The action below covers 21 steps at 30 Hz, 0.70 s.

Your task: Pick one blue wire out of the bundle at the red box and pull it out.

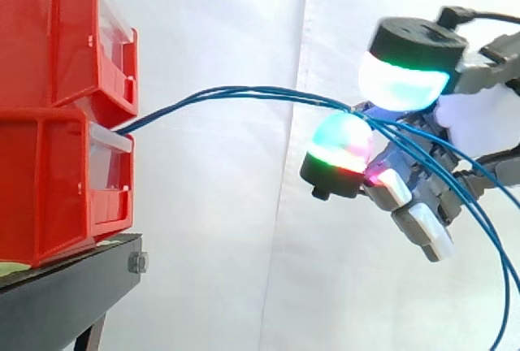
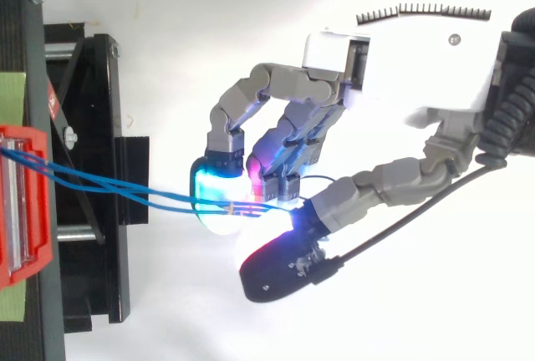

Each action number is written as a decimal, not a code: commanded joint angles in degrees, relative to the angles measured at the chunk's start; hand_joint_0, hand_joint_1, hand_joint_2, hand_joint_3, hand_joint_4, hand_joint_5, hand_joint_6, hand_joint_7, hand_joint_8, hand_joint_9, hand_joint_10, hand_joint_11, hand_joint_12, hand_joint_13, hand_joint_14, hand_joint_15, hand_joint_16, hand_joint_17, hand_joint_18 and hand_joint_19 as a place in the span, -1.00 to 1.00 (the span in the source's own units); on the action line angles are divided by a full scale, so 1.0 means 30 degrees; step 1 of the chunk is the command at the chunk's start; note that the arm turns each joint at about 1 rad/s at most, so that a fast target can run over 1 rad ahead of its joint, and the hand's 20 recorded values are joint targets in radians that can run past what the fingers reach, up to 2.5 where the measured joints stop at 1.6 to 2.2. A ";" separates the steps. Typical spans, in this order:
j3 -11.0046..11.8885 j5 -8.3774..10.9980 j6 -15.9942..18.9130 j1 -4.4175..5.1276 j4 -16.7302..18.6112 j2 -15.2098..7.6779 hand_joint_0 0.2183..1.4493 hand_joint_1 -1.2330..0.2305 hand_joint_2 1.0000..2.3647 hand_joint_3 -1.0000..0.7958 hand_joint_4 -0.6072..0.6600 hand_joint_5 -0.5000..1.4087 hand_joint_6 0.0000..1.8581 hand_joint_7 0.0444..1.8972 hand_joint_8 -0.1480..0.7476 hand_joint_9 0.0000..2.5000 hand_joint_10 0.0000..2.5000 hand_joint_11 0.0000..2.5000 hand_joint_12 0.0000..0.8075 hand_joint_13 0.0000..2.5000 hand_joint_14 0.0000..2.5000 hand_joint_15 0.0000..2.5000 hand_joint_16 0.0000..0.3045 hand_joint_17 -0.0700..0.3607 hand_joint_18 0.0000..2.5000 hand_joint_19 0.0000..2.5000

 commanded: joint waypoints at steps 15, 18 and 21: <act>0.0000 -0.0001 0.0000 -0.0005 0.0000 -0.0005 -0.09 -0.35 -0.99 -0.37 -0.26 -0.69 0.03 0.01 0.11 -0.11 -0.99 -0.32 -0.11 -0.20 -0.98 -0.50 -0.75 -0.28 -0.29 -0.52; 0.0000 -0.0001 0.0000 -0.0005 0.0000 -0.0005 -0.02 -0.35 -1.00 -0.44 -0.38 -0.70 0.04 0.12 0.02 -0.10 -0.99 -0.34 -0.11 -0.20 -0.98 -0.52 -0.75 -0.28 -0.29 -0.53; 0.0000 -0.0001 0.0000 -0.0005 0.0000 -0.0005 -0.12 -0.38 -1.00 -0.44 -0.24 -0.70 0.02 -0.06 -0.12 -0.13 -0.99 -0.36 -0.12 -0.21 -0.98 -0.52 -0.74 -0.27 -0.26 -0.55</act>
